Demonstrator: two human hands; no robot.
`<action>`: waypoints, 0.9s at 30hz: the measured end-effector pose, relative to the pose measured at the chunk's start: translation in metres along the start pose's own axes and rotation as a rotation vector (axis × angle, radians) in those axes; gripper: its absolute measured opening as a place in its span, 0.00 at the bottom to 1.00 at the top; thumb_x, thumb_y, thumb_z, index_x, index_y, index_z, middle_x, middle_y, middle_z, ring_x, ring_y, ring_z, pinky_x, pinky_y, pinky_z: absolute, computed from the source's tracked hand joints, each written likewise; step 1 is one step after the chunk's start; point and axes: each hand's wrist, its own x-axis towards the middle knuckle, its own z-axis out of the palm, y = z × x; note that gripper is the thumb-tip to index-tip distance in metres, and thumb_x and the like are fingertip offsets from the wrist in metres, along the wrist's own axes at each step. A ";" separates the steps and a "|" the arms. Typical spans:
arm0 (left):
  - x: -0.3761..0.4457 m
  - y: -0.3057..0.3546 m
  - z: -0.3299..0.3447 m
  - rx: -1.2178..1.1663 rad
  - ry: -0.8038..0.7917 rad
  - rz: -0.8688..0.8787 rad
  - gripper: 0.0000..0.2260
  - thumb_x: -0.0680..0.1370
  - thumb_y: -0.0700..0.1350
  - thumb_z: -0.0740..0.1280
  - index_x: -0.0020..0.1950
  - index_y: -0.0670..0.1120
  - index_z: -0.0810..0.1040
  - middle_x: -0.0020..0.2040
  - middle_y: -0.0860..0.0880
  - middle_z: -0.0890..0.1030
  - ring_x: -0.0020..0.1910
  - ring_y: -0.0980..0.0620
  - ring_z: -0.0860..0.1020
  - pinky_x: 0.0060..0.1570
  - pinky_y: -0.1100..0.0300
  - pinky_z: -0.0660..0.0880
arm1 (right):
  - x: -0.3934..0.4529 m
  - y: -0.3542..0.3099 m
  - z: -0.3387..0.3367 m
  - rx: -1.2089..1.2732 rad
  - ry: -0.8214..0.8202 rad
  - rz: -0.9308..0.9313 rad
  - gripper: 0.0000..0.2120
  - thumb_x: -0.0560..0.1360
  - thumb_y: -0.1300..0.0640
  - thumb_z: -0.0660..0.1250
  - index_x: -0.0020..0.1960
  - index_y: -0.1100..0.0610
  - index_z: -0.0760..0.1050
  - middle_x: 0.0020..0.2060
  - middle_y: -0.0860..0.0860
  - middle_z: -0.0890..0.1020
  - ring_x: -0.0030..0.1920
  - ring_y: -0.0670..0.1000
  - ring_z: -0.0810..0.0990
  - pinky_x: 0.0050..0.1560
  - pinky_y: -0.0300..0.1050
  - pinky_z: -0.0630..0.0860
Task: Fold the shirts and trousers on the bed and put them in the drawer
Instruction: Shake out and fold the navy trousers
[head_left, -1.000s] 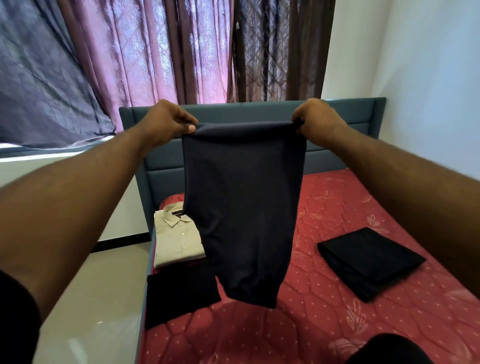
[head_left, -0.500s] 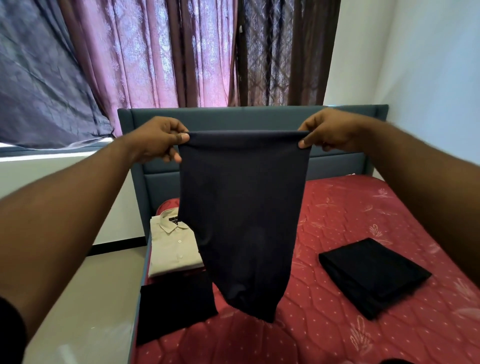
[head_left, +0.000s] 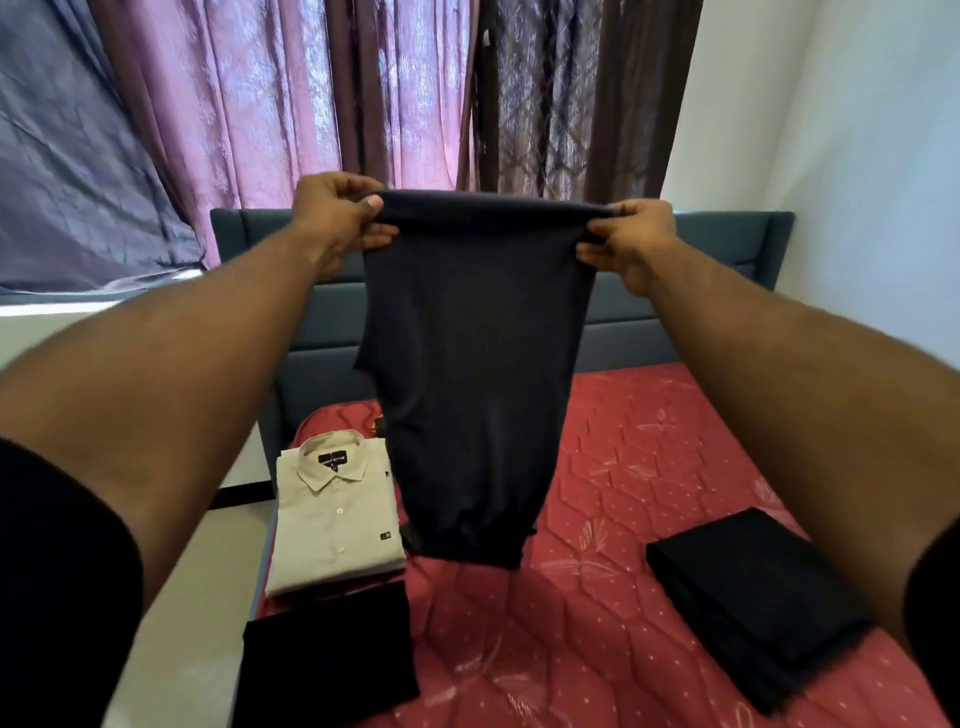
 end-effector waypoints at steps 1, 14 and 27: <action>0.002 0.009 -0.002 -0.023 -0.011 0.041 0.08 0.81 0.34 0.62 0.47 0.46 0.75 0.43 0.45 0.79 0.29 0.53 0.83 0.37 0.58 0.82 | 0.002 -0.008 -0.001 0.023 0.008 -0.037 0.08 0.77 0.70 0.64 0.44 0.58 0.71 0.35 0.56 0.77 0.24 0.49 0.78 0.33 0.44 0.82; -0.239 -0.112 -0.054 0.192 -0.226 -0.044 0.06 0.77 0.31 0.66 0.47 0.42 0.78 0.32 0.48 0.81 0.22 0.53 0.78 0.19 0.65 0.72 | -0.192 0.148 -0.095 -0.207 -0.334 0.011 0.11 0.70 0.73 0.69 0.44 0.57 0.80 0.35 0.53 0.81 0.34 0.46 0.75 0.38 0.39 0.72; -0.448 -0.254 -0.099 0.182 -0.690 -0.586 0.13 0.62 0.51 0.78 0.41 0.45 0.85 0.38 0.43 0.83 0.39 0.50 0.79 0.43 0.58 0.75 | -0.344 0.303 -0.157 -0.279 -0.865 0.828 0.07 0.71 0.72 0.69 0.40 0.61 0.78 0.28 0.51 0.80 0.25 0.44 0.78 0.27 0.34 0.74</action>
